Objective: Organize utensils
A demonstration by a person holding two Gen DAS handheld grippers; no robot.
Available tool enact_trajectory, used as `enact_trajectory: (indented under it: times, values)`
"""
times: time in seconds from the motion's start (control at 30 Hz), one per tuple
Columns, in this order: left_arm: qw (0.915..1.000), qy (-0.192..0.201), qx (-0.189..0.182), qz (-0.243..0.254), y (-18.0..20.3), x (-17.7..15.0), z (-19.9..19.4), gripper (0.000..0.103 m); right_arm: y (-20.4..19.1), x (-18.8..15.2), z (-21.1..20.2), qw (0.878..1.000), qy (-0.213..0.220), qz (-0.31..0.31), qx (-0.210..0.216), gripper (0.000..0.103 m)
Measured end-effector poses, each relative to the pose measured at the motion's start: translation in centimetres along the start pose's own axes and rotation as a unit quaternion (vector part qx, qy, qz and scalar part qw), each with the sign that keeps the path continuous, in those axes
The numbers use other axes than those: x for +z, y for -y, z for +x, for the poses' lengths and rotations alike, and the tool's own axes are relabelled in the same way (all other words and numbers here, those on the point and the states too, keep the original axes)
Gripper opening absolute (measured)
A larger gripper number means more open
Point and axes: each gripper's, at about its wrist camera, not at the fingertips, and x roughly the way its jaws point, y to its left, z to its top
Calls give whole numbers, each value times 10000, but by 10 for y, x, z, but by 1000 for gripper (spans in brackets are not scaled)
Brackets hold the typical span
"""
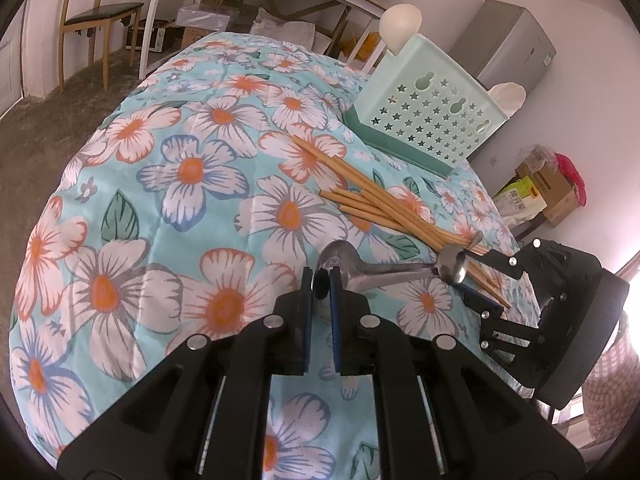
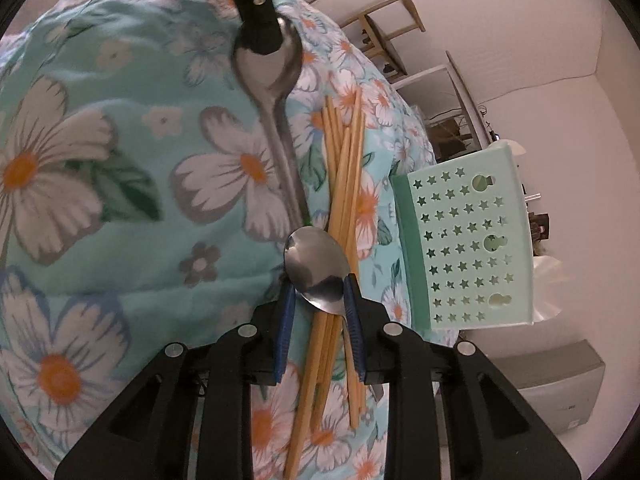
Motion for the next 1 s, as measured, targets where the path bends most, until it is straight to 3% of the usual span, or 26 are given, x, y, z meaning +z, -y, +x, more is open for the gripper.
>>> enact_trajectory:
  times: [0.23, 0.43, 0.63, 0.87, 1.0]
  values:
    - [10000, -2, 4, 2, 0, 0, 0, 7, 9, -3, -16, 9961, 260, 833, -99, 14]
    - [10000, 14, 6, -29, 0, 1, 0, 7, 38, -12, -25, 9757, 500, 2126, -147, 2]
    - [10000, 70, 55, 16, 2, 0, -2, 7, 50, -15, -29, 9607, 610, 2701, -202, 2]
    - [9999, 94, 99, 40, 4, 1, -3, 7, 39, -17, -36, 9667, 493, 2501, -230, 2]
    - [9997, 160, 206, 4, 5, 0, -6, 7, 24, -18, -34, 9700, 392, 2400, -58, 18]
